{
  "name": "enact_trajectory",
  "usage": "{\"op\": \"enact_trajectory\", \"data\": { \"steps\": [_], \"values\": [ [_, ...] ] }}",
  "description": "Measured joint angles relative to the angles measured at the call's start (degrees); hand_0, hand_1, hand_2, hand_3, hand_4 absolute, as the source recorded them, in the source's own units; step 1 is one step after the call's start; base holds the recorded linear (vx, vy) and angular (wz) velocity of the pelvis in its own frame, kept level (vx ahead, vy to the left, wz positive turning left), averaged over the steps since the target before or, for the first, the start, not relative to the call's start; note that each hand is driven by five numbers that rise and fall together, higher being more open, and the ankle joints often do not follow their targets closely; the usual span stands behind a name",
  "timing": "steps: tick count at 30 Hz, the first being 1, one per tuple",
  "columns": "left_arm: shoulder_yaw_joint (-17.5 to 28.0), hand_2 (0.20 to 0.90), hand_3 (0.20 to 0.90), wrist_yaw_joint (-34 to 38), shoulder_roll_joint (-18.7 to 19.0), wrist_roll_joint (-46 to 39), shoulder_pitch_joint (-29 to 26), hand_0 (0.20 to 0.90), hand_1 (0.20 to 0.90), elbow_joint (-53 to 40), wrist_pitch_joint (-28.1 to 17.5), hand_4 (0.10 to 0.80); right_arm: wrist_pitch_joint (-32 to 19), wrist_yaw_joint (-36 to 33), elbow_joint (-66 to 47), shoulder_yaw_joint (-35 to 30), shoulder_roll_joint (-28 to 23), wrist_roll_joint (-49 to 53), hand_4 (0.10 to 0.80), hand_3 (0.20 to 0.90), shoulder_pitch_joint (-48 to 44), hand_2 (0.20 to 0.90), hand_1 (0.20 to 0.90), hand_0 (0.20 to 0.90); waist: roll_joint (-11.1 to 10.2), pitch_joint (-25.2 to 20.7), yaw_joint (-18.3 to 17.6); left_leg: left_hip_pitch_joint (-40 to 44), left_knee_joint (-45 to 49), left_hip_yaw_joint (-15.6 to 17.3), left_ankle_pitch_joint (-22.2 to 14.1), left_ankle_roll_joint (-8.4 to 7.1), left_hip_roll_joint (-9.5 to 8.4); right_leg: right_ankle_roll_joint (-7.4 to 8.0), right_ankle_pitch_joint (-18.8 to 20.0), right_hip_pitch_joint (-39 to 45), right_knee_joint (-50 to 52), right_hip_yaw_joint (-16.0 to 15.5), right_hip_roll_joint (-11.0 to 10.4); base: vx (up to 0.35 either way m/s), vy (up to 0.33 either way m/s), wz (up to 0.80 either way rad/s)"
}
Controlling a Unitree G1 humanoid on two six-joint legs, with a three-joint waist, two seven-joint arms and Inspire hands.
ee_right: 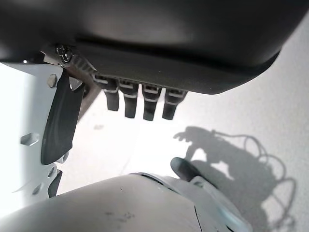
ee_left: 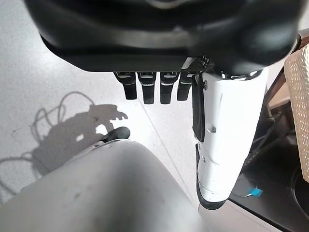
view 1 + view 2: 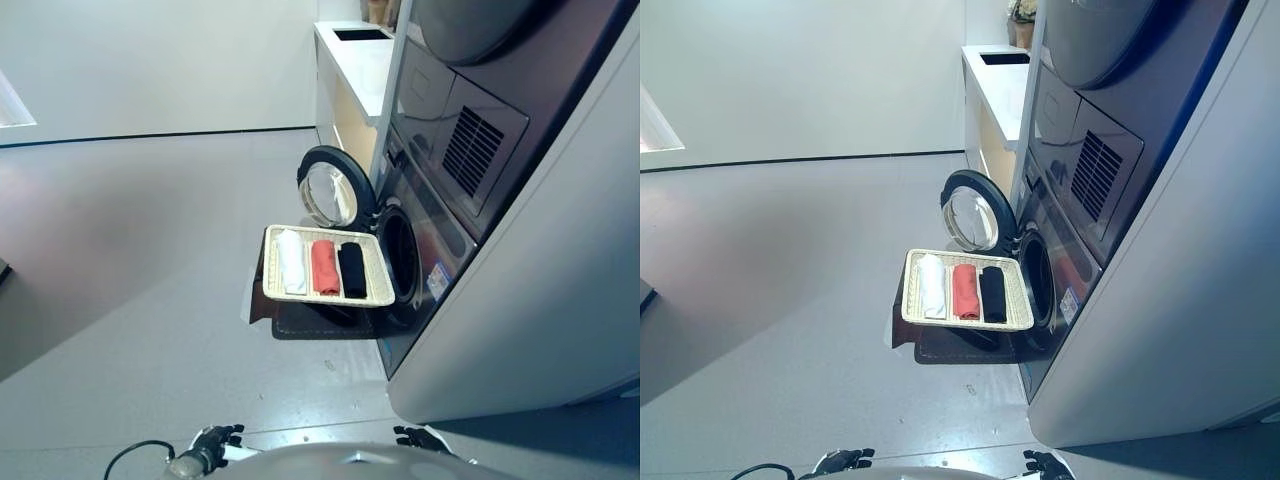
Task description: Pick up the clothes and place them into the washing machine
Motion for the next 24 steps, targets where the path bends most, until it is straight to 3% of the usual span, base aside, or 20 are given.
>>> {"op": "enact_trajectory", "data": {
  "steps": [2,4,6,8,10,11,12,14,16,19,23,24],
  "values": [
    [-0.1,0.9,0.9,0.1,0.2,0.0,-0.7,0.9,0.9,0.1,0.0,0.8,-0.1,0.0,-0.2,0.3,0.1,0.0,0.8,0.9,-0.3,0.9,0.9,0.9,-0.4,0.6,0.0,-1.8,2.6,-0.7,-0.4,-0.7,0.07,-0.06,-0.5,-0.3,0.2,0.1,0.2,-0.058,-0.096,0.2],
    [-0.3,0.9,0.9,0.1,0.6,0.0,-2.2,0.9,0.9,0.1,0.0,0.8,-0.1,0.0,-0.4,0.5,0.4,0.0,0.8,0.9,-1.3,0.9,0.9,0.9,-1.1,2.5,0.3,-4.1,6.8,-1.7,-0.7,-1.87,0.25,-1.18,-1.2,-0.9,1.3,0.7,0.4,-0.023,-0.125,0.21],
    [-0.3,0.9,0.9,0.2,1.1,-0.1,-3.4,0.9,0.9,0.7,0.0,0.8,0.0,0.1,-0.4,0.6,0.7,0.0,0.8,0.9,-2.1,0.9,0.9,0.9,-2.4,4.6,2.2,-6.7,12.6,-2.9,-0.2,-4.25,0.38,-2.89,-1.9,-1.3,2.9,2.1,0.8,-0.052,-0.155,0.04],
    [0.1,0.9,0.9,0.6,1.6,-0.3,-5.3,0.9,0.9,1.0,-0.2,0.8,-0.1,0.0,-0.5,0.6,0.9,0.0,0.8,0.9,-2.3,0.9,0.9,0.9,-4.0,6.0,3.3,-10.8,19.5,-4.6,1.6,-7.18,-0.17,-4.23,-2.7,-3.1,5.0,3.6,-0.2,-0.036,-0.108,0.01],
    [1.6,0.9,0.9,1.5,1.7,-1.7,-7.2,0.9,0.9,1.2,-0.7,0.8,-0.2,0.0,-0.4,0.4,0.6,0.1,0.8,0.9,-3.8,0.9,0.9,0.9,-4.3,8.5,4.7,-16.6,28.2,-7.8,5.4,-10.25,-1.23,-5.45,-2.8,-4.2,6.8,3.7,0.1,0.078,-0.051,0.15],
    [2.1,0.9,0.9,1.5,1.6,-2.6,-7.8,0.9,0.9,1.2,-0.7,0.8,-0.1,0.0,-0.3,0.5,0.6,0.2,0.8,0.9,-4.1,0.9,0.9,0.9,-4.5,8.9,4.9,-18.9,30.8,-8.0,7.1,-10.3,-0.79,-5.99,-2.6,-4.0,6.7,3.3,0.1,0.209,0.019,0.22],
    [2.5,0.9,0.9,1.9,1.4,-3.3,-7.7,0.9,0.9,1.2,-0.7,0.8,0.0,-0.2,-0.1,0.5,0.6,0.2,0.8,0.9,-4.3,0.9,0.9,0.9,-4.4,8.5,5.1,-19.7,29.2,-6.1,6.2,-9.25,-0.55,-6.44,-2.6,-4.1,5.6,3.1,0.2,0.264,0.053,0.09],
    [2.4,0.9,0.9,2.7,0.9,-3.4,-7.8,0.9,0.9,1.1,-0.7,0.8,0.0,-0.4,0.3,0.5,0.3,0.2,0.8,0.9,-4.6,0.9,0.9,0.9,-3.8,8.6,5.7,-19.9,22.9,-3.8,5.8,-8.69,0.06,-7.07,-2.3,-4.0,4.3,3.0,0.3,0.316,0.093,0.05],
    [2.3,0.9,0.9,2.6,0.2,-3.4,-7.6,0.9,0.9,1.2,-0.5,0.8,-0.1,-0.4,0.9,0.4,-0.3,0.3,0.8,0.9,-4.8,0.9,0.9,0.9,-1.8,8.5,6.1,-18.9,7.4,-2.7,6.4,-8.85,1.74,-7.89,-0.2,-3.6,0.7,3.2,2.3,0.269,0.086,0.11],
    [2.2,0.9,0.9,3.1,-0.3,-3.5,-7.3,0.9,0.9,1.2,-0.6,0.8,0.0,-0.4,1.4,0.3,-0.6,0.3,0.8,0.9,-4.7,0.9,0.9,0.9,-0.6,9.1,6.3,-18.2,-0.4,-2.1,7.4,-10.21,3.12,-7.82,0.2,-1.9,-0.6,3.5,3.7,0.223,0.09,0.12],
    [1.8,0.9,0.9,3.8,-1.1,-3.2,-6.4,0.9,0.9,0.9,-0.5,0.8,0.1,-1.3,2.6,0.5,-0.9,0.0,0.8,0.9,-5.1,0.9,0.9,0.9,0.7,6.9,7.8,-16.9,0.9,0.4,7.5,-10.07,4.26,-5.83,-1.1,-1.9,-0.6,6.8,2.7,0.368,0.174,-0.52],
    [1.8,0.9,0.9,3.8,-1.6,-2.9,-5.9,0.9,0.9,1.2,-0.3,0.8,0.7,-1.3,3.3,0.6,-1.2,0.0,0.8,0.9,-5.1,0.9,0.9,0.9,1.4,6.1,7.6,-14.4,0.2,0.8,7.2,-9.58,3.95,-4.34,-1.9,-1.5,-0.6,7.8,1.9,0.334,0.162,-0.59]
  ]
}}
